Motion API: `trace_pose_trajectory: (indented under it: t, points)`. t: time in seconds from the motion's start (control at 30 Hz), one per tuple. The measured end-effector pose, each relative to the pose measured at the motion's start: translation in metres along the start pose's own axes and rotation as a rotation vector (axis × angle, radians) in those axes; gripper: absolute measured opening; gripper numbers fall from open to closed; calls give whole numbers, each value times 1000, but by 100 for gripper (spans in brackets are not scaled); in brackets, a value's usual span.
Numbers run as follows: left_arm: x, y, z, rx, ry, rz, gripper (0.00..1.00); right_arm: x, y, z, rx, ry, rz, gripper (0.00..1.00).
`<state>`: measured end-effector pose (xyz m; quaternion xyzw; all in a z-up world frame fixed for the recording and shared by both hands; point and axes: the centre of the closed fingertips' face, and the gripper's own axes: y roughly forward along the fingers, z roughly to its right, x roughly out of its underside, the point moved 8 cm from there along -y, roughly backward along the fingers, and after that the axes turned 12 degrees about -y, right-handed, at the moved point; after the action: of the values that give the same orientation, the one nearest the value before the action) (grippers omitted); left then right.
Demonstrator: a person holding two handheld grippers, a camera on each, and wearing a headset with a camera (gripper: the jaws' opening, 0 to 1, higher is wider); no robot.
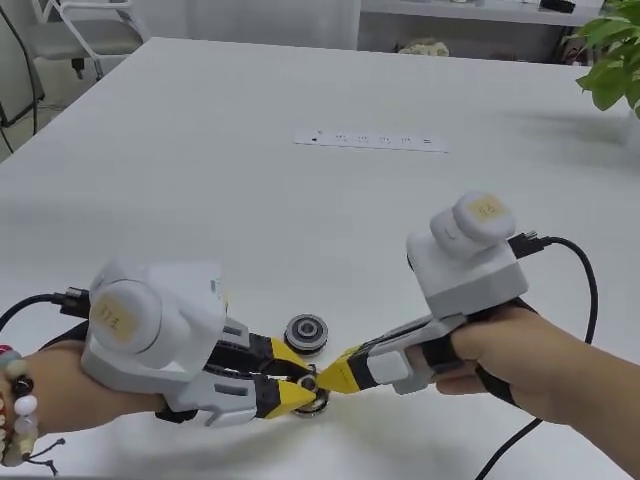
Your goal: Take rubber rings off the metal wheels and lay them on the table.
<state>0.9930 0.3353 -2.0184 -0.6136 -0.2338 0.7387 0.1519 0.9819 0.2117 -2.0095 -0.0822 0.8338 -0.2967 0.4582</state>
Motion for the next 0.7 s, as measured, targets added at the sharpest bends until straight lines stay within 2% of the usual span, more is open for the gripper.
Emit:
trace_pose_trajectory:
  t: [0.03,0.07,0.13,0.23,0.4,0.7]
  points:
    - [0,0,0,-1,-1,1,7,-4,1,-3,-25,10,46,0]
    - [0,0,0,0,-1,2,7,-4,-1,-3,-14,4,38,0]
    - [0,0,0,1,1,5,7,-3,-1,1,29,-53,-10,0]
    - [0,0,0,3,3,6,8,1,0,1,10,12,3,0]
    - [-1,0,1,3,25,-12,7,2,-2,4,27,21,-2,0]
    - [-4,-3,0,24,16,-37,10,5,-3,6,42,33,-13,0]
